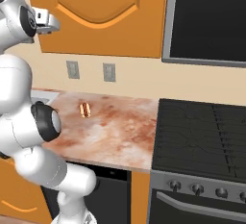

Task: Pick the bar soap and dish brush from the cabinet and place them on the counter.

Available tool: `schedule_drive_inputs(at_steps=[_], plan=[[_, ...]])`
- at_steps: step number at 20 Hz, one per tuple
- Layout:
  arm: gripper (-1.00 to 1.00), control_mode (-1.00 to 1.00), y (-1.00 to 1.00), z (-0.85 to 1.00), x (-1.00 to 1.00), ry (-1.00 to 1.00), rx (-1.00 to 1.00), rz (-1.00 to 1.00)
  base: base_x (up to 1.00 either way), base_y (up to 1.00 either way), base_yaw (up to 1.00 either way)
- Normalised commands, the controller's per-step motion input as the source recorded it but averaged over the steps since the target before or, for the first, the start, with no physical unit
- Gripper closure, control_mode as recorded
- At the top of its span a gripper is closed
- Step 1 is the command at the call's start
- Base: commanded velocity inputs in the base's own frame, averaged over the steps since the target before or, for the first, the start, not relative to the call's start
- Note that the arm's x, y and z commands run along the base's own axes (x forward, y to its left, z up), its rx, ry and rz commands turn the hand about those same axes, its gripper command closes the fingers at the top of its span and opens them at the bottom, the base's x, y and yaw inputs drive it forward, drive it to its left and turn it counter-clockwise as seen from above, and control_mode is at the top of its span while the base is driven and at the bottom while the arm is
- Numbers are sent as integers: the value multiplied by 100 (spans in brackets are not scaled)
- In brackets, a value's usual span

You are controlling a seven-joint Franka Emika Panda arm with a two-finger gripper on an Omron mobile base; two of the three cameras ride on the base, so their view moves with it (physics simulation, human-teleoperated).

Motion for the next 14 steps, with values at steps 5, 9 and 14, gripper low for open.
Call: schedule_drive_inputs(at_steps=[5,9,14], plan=[[100,-100,-18,0,-35,-2,2,0,0,0,0],[100,-100,-25,0,-37,-1,4,1,0,0,0],[100,-100,-21,0,-43,-3,5,7,0,0,0]])
